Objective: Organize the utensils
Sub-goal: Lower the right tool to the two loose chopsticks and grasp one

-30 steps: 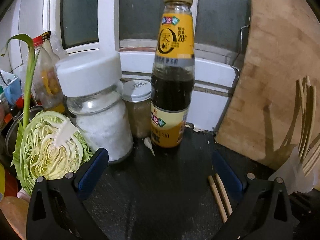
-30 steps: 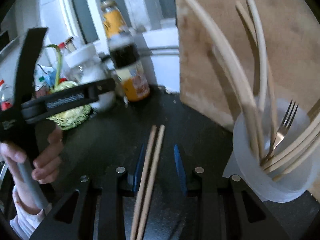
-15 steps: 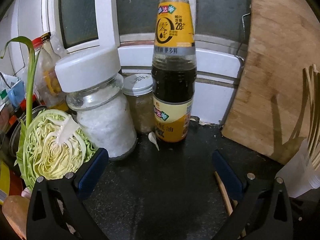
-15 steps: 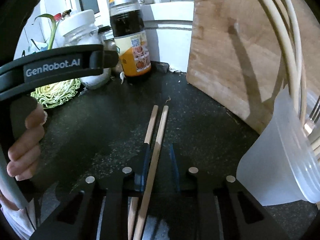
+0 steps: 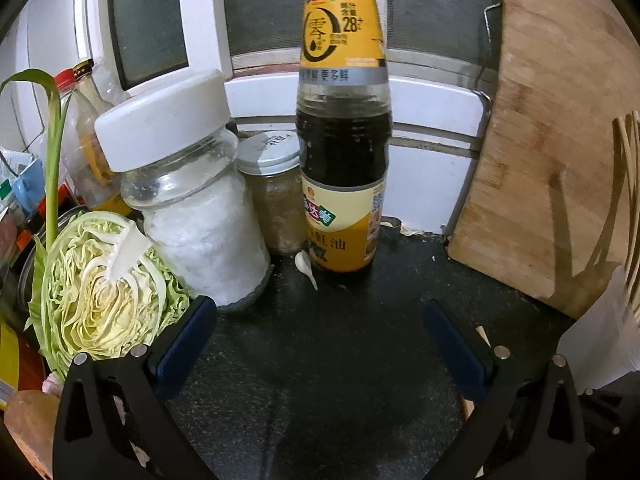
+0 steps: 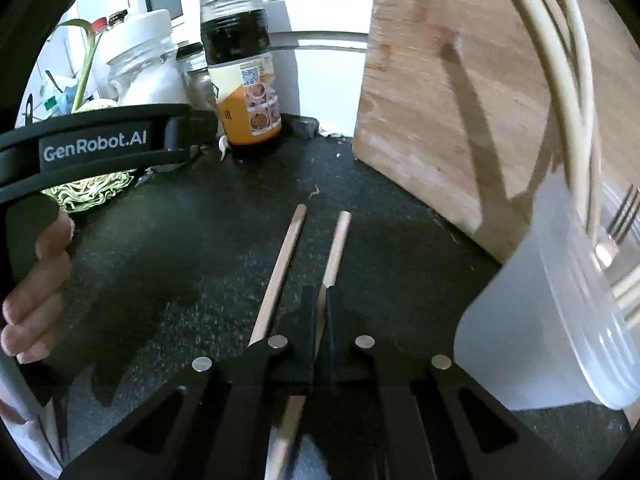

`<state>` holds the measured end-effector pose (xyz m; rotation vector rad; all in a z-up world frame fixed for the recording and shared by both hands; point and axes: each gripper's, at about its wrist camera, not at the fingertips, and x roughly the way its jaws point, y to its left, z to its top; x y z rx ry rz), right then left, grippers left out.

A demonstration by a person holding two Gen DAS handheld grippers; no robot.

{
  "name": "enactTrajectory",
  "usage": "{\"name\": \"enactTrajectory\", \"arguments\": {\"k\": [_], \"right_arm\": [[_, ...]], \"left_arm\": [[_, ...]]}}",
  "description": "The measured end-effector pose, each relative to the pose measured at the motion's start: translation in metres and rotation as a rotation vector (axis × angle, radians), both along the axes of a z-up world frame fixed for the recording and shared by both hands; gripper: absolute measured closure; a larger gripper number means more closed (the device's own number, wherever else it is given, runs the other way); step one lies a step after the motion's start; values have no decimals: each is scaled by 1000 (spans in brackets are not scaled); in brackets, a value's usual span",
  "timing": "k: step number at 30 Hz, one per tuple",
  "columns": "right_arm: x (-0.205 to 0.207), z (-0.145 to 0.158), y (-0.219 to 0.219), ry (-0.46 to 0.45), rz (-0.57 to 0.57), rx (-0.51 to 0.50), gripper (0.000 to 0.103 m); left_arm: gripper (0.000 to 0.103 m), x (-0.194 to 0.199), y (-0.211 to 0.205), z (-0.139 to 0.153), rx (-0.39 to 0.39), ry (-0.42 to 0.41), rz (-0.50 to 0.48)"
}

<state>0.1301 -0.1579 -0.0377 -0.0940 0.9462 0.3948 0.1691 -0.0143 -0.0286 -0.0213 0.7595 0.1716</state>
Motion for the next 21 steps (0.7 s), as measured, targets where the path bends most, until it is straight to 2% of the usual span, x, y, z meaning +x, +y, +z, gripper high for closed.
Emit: {"name": "enactTrajectory", "arguments": {"k": [3,9,14,19,21], "right_arm": [[2,2,-6,22,-9,14,98],[12,1,-4,-19,-27,6,98],[13,8,-8,-24,-16,87,98],[18,7,-3,-30,-25,68,98],[25,5,1,-22,-28,22,98]], "left_arm": [[1,1,-1,-1,1,11,-5],[1,3,3,-2,-7,26,10],[1,5,8,-4,-37,48,12],[1,6,5,-4,-11,40,14],[1,7,4,-5,-8,46,10]]}}
